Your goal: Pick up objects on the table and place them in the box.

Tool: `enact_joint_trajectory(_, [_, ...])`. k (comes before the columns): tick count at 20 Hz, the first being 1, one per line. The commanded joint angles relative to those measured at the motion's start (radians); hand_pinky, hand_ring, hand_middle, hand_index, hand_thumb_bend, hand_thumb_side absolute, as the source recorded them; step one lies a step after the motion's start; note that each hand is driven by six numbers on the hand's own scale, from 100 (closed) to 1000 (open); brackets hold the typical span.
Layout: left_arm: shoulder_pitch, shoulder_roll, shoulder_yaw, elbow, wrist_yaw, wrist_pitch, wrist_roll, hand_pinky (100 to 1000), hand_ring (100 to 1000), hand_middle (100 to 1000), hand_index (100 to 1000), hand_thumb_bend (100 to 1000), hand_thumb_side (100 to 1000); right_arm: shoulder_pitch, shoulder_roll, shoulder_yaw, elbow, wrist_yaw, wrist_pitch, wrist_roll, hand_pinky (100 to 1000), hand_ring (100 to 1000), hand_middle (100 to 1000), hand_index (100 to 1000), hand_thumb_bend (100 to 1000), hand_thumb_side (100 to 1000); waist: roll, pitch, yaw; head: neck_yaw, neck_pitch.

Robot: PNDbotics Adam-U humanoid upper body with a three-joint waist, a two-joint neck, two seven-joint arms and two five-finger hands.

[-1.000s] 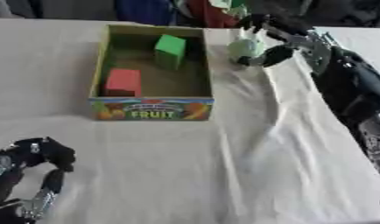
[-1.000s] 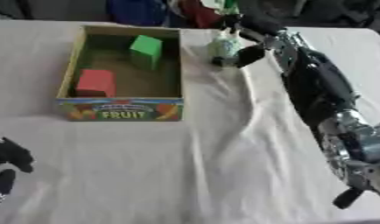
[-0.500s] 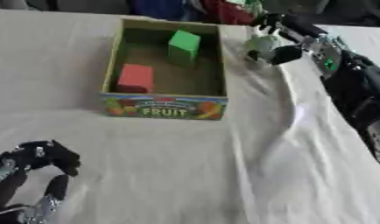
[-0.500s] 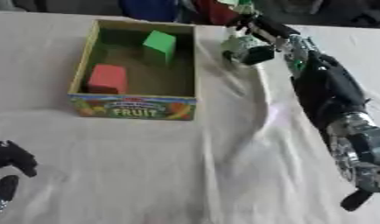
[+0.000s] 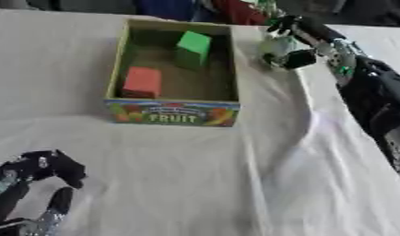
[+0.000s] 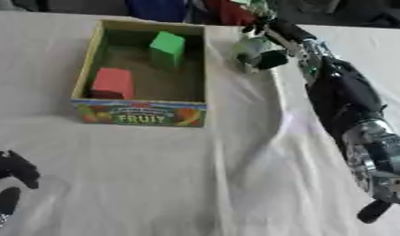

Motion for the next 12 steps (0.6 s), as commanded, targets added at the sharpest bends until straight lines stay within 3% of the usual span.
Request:
enact_joint_trajectory(1, [-0.011,0.009,-0.001,-0.020,0.003,-0.001,-0.004,590,571,585,742,100,374,-0.020,-0.018,-0.005,0.009,0.056,0.023,-0.031,659,726,722,797,353,383,0.002,-0.015,-0.004,-0.002,-0.008])
enact_joint_trajectory(8, [-0.014,0.007,-0.002,-0.016,0.001,0.000,-0.006,590,572,586,742,100,374,-0.016,-0.013,0.002,0.036,0.126,0.042,-0.057,625,688,685,779,375,400,-0.001,-0.014,-0.016,-0.002,-0.007])
enact_joint_trajectory(12, [-0.013,0.007,-0.002,-0.015,0.001,0.000,-0.005,589,572,586,742,100,372,-0.014,-0.011,0.001,0.045,0.150,0.053,-0.063,501,553,563,689,346,399,-0.001,-0.016,-0.022,-0.003,-0.007])
